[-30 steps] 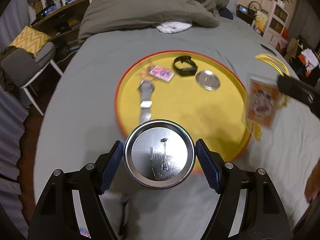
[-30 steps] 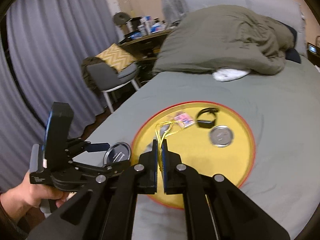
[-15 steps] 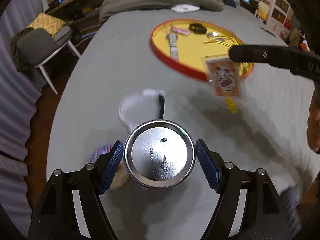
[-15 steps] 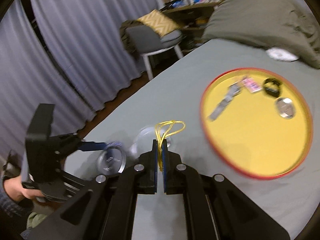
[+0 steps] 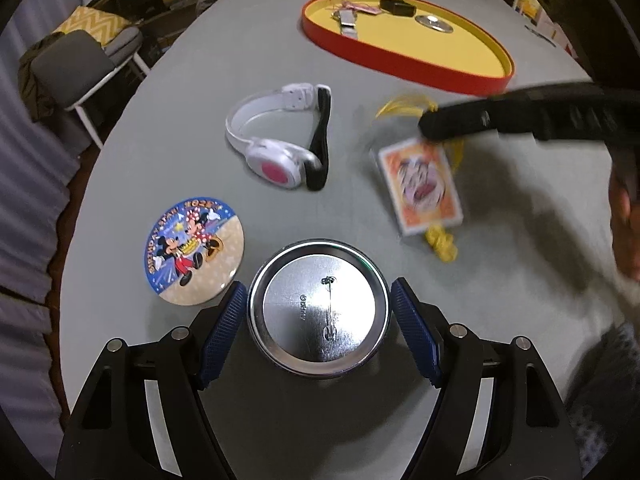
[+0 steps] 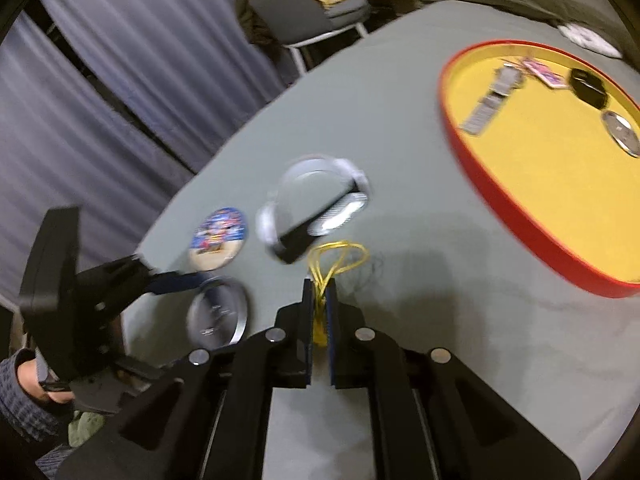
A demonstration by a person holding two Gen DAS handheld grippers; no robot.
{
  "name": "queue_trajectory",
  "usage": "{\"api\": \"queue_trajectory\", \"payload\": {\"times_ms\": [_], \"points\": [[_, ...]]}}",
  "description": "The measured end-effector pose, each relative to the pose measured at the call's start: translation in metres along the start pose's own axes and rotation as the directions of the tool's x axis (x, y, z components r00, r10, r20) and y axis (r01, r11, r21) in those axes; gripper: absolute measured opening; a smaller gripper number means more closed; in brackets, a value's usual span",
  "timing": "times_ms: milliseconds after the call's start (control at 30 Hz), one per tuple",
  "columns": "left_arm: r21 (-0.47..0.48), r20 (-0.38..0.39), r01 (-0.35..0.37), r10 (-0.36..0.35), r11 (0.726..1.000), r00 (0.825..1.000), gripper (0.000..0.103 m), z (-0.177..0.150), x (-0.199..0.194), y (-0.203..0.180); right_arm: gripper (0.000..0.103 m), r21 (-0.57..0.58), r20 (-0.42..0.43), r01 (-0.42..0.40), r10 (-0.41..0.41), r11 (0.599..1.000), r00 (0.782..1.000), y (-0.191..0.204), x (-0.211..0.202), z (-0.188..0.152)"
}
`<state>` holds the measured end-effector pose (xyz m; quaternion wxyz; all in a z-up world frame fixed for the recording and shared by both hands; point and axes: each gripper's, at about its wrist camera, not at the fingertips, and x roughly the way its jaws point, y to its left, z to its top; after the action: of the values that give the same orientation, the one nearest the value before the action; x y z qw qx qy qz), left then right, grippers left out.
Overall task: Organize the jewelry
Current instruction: 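Carry silver button and card holder onto the bed with both tools and release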
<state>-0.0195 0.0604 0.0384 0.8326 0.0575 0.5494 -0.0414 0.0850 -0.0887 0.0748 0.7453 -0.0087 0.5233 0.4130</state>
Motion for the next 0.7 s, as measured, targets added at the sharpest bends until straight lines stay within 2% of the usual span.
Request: {"api": "queue_trajectory", "payload": {"times_ms": [233, 400, 567, 600, 667, 700], "points": [[-0.004, 0.003, 0.010, -0.010, 1.000, 1.000, 0.072, 0.000, 0.008, -0.002, 0.011, -0.004, -0.045, 0.092, -0.092, 0.996, 0.995, -0.023, 0.019, -0.001], [0.009, 0.005, 0.002, -0.002, 1.000, 1.000, 0.073, -0.002, 0.012, -0.004, 0.011, -0.024, -0.067, 0.109, -0.110, 0.994, 0.992, -0.028, 0.029, -0.006], [0.027, 0.007, -0.006, 0.006, 1.000, 1.000, 0.079, -0.002, 0.014, -0.009, 0.011, -0.054, -0.086, 0.122, -0.126, 0.991, 0.988, -0.024, 0.030, -0.006], [0.032, 0.007, -0.012, 0.012, 0.999, 1.000, 0.081, -0.002, 0.014, -0.011, 0.013, -0.057, -0.092, 0.122, -0.127, 0.991, 0.988, -0.022, 0.031, -0.004], [0.037, 0.010, -0.023, 0.022, 0.999, 1.000, 0.086, -0.001, 0.013, -0.012, 0.030, -0.058, -0.102, 0.108, -0.113, 0.992, 0.988, -0.019, 0.032, -0.001], [0.037, 0.012, -0.027, 0.026, 0.999, 1.000, 0.090, -0.001, 0.012, -0.012, 0.050, -0.063, -0.100, 0.107, -0.113, 0.992, 0.988, -0.017, 0.032, 0.000]]}}
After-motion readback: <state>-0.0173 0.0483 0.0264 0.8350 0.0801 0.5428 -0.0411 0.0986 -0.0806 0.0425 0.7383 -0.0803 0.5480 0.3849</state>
